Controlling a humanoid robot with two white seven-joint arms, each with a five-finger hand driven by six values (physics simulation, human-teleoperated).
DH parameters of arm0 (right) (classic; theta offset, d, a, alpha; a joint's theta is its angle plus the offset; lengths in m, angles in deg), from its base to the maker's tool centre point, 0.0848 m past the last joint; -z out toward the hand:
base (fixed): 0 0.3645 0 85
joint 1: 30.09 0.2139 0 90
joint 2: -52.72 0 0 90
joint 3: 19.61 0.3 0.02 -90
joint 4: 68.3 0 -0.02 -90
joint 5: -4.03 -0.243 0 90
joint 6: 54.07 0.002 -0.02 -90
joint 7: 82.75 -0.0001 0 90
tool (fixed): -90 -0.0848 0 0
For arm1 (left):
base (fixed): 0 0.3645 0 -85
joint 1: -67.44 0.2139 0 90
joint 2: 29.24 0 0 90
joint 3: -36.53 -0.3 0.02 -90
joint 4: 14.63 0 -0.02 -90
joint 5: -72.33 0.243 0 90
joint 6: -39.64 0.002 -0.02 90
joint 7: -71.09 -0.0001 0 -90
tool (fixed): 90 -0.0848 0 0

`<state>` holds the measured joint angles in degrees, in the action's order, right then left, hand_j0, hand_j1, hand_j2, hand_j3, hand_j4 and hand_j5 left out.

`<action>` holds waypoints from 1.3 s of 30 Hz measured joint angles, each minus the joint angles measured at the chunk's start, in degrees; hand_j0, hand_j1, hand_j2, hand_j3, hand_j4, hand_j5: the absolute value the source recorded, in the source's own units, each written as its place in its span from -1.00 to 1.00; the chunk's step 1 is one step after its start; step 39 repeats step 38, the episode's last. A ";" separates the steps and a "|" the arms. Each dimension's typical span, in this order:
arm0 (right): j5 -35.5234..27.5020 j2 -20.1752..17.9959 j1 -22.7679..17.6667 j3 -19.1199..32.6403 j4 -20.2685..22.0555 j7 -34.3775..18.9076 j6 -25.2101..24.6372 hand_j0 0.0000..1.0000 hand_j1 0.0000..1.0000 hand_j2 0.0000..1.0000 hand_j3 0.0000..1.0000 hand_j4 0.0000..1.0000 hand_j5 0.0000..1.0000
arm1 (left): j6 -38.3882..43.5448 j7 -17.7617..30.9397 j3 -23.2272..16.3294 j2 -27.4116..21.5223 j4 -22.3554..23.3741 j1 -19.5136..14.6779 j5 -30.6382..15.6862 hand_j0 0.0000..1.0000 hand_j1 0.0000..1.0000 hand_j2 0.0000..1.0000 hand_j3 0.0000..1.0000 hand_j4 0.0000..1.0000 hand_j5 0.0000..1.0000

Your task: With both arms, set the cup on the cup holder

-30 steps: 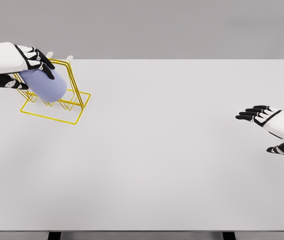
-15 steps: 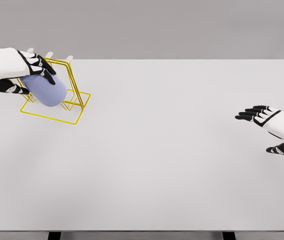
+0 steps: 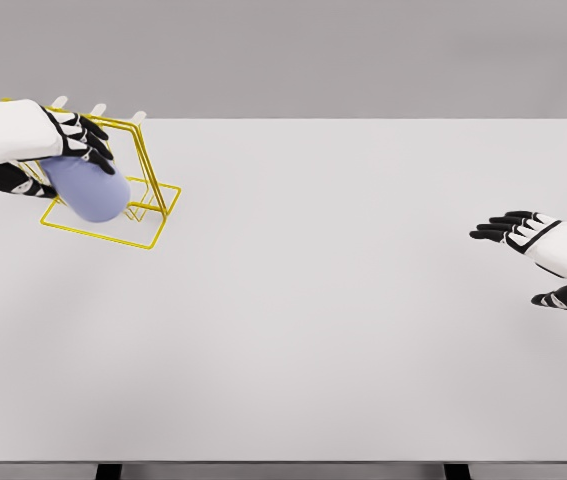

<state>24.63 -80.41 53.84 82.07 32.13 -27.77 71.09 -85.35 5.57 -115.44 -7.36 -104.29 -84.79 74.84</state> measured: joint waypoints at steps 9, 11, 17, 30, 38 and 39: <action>0.00 0.27 0.00 0.00 0.01 0.00 0.00 1.00 1.00 1.00 1.00 1.00 1.00 | -0.13 0.31 0.15 -0.03 -0.08 -0.09 0.13 0.87 0.87 0.87 0.87 0.87 0.87; 0.00 0.27 0.00 0.00 0.01 0.00 0.00 1.00 1.00 1.00 1.00 1.00 1.00 | -0.14 0.32 0.38 -0.48 -0.47 -0.09 -0.43 0.94 0.94 0.94 0.94 0.94 0.94; 0.07 0.25 0.00 0.00 0.01 0.00 0.00 1.00 1.00 1.00 1.00 1.00 1.00 | -0.14 0.37 1.56 -4.73 -3.24 0.18 -7.48 1.00 1.00 1.00 1.00 1.00 1.00; 0.17 -0.18 0.00 0.00 -0.04 0.00 0.00 1.00 1.00 1.00 1.00 1.00 1.00 | -0.14 0.26 1.14 -8.18 -10.99 12.82 -33.65 1.00 1.00 1.00 1.00 1.00 1.00; 0.17 -0.17 0.00 0.00 0.00 0.00 0.00 1.00 1.00 1.00 1.00 1.00 1.00 | -0.14 -0.24 1.05 -3.84 -11.41 24.35 -35.03 1.00 1.00 1.00 1.00 1.00 1.00; 0.17 -0.17 0.00 0.00 0.00 0.00 0.00 1.00 1.00 1.00 1.00 1.00 1.00 | -0.14 -0.24 1.05 -3.84 -11.41 24.35 -35.03 1.00 1.00 1.00 1.00 1.00 1.00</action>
